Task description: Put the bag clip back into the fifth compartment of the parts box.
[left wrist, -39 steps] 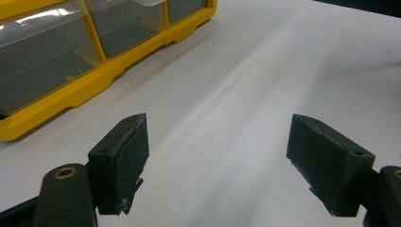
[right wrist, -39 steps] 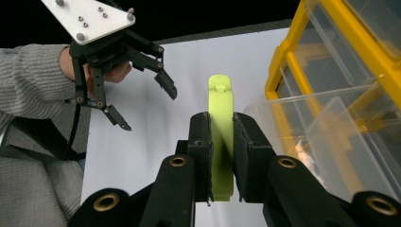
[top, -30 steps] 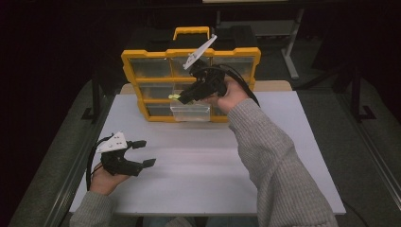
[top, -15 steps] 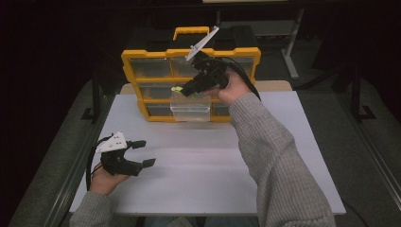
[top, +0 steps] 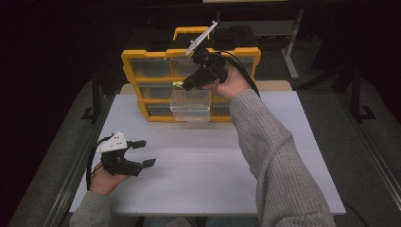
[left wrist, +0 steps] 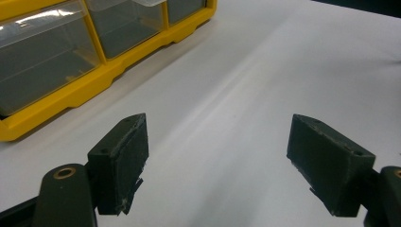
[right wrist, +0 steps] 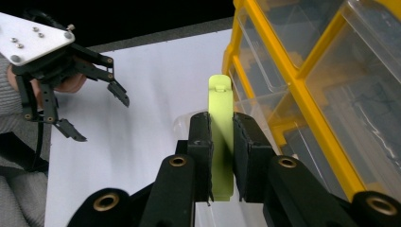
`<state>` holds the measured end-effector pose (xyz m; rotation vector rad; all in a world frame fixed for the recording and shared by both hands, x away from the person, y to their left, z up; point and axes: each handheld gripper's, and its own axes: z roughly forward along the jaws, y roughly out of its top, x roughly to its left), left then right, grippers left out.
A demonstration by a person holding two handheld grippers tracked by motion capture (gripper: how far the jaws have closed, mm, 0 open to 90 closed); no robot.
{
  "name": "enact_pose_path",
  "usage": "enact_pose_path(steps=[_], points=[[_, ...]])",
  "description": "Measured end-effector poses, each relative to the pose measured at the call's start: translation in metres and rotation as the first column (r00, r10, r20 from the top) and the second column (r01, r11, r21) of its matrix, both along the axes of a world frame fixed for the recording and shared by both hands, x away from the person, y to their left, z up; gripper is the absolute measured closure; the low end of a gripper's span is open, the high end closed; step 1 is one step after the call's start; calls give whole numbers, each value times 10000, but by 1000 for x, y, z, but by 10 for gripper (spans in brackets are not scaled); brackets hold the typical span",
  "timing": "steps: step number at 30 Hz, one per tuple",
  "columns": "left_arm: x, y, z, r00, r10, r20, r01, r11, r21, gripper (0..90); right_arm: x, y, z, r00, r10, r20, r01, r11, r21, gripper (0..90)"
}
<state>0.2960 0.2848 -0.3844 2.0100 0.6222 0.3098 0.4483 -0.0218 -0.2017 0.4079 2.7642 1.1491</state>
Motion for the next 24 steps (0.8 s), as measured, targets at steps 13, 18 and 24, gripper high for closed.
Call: enact_pose_path(steps=[13, 18, 24], points=[[1, 1, 0, 10000, 44, 42, -44, 10000, -5, 208, 9, -4, -10, 9995, -321, -66, 319, 9993, -202, 770], [1, 1, -1, 10000, 61, 24, -61, 10000, 12, 198, 10, -6, -14, 9989, -451, -93, 449, 9988, -205, 770], [1, 1, -1, 10000, 75, 14, -75, 10000, 29, 194, 12, -7, -19, 9983, -578, -106, 575, 9980, -250, 769]])
